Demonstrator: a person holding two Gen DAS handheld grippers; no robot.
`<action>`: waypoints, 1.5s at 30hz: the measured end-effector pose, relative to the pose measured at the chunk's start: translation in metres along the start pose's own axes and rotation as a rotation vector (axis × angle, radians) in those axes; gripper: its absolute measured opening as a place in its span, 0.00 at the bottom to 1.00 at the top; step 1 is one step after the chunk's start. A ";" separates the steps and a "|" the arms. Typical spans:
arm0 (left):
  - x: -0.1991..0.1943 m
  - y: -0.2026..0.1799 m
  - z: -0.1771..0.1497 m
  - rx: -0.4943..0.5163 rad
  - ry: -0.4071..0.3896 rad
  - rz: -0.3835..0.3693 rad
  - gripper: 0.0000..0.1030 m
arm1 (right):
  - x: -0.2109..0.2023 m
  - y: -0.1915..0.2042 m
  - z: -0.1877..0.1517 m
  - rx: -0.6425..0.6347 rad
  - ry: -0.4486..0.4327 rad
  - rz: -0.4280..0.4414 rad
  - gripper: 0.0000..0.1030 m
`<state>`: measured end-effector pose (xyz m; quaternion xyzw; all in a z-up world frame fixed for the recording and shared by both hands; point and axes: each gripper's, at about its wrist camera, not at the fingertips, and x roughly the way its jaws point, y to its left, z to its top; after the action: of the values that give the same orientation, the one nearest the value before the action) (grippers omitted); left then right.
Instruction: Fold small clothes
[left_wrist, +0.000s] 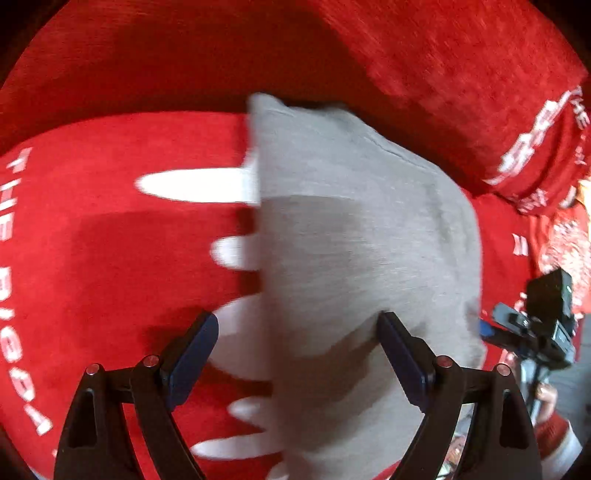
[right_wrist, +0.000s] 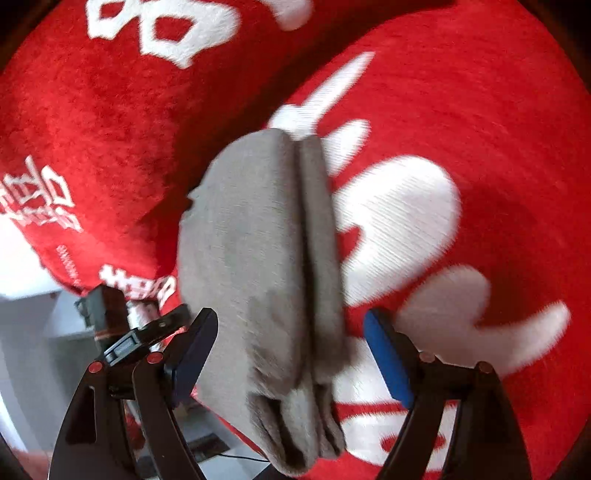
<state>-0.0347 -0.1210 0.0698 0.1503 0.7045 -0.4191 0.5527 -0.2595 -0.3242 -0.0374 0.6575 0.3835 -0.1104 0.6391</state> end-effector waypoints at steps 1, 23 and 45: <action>0.004 -0.002 0.002 0.010 0.007 -0.020 0.87 | 0.007 0.004 0.004 -0.017 0.012 0.017 0.82; -0.040 -0.015 -0.009 0.051 -0.059 -0.165 0.42 | 0.022 0.048 -0.017 0.030 0.017 0.242 0.29; -0.119 0.113 -0.119 -0.025 -0.093 0.047 0.42 | 0.126 0.132 -0.117 -0.125 0.121 -0.128 0.30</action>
<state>0.0051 0.0672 0.1344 0.1402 0.6794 -0.4039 0.5963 -0.1286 -0.1554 0.0011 0.5959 0.4688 -0.0868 0.6462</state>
